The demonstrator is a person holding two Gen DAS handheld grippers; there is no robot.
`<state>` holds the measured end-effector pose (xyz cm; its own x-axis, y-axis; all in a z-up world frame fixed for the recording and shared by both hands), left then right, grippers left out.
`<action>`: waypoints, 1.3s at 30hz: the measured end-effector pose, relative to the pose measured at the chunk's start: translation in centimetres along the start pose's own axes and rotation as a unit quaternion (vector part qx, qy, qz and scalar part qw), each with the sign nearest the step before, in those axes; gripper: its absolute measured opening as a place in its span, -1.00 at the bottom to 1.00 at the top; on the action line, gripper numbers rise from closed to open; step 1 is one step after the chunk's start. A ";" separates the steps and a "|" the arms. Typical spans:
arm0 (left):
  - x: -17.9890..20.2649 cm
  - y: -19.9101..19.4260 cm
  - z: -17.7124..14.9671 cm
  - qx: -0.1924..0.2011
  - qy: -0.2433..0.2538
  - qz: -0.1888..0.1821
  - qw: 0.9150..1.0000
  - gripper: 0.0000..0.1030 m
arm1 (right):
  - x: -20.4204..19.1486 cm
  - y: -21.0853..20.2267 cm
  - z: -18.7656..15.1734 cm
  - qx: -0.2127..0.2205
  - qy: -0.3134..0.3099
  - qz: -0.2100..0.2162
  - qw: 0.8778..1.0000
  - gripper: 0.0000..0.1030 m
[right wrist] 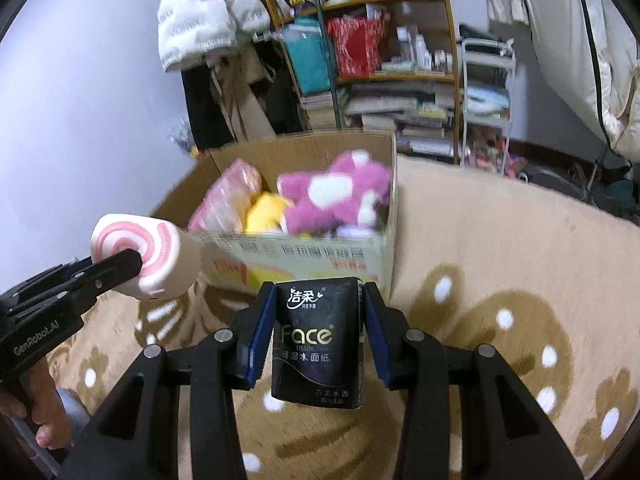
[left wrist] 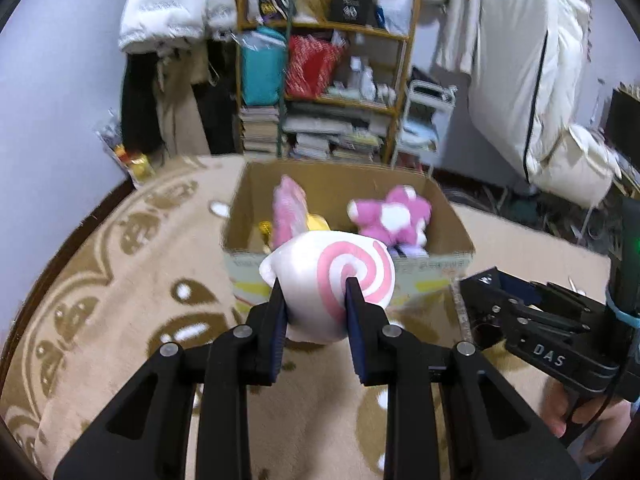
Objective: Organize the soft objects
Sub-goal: 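Carry the swirl cushion and black tissue pack into the box and release both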
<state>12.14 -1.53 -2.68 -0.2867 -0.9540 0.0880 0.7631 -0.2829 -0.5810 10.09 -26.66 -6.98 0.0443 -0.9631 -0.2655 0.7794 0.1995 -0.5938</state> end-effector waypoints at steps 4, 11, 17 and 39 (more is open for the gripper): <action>0.2 0.2 1.2 0.027 0.006 0.018 0.999 -0.51 | -0.3 -0.6 1.4 0.026 -0.001 0.006 1.000 -0.12; 0.7 2.1 2.7 0.044 0.017 0.021 0.999 -0.50 | -0.2 0.3 4.1 0.063 0.006 0.019 0.998 -0.12; 1.9 5.1 3.0 0.032 0.041 0.017 0.999 -0.50 | 0.3 1.9 5.4 0.078 0.004 0.025 0.997 -0.12; 1.4 7.6 1.9 -0.007 0.011 -0.001 1.000 0.08 | 2.6 5.2 4.7 0.069 0.056 0.024 0.996 -0.05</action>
<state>18.66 -5.23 -5.45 -0.3020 -0.9506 0.0712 0.7538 -0.2839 -0.5926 17.21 -29.01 -7.15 0.0204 -0.9255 -0.3783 0.8568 0.2112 -0.4704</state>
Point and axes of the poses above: each gripper's, at about its wrist camera, not at the fingertips, and y roughly the way its jaws point, x to its right, z to its top, the point moved 2 cm from there along y, roughly the way its jaws point, and after that the axes turned 7 degrees about x, right-handed, at the moved point
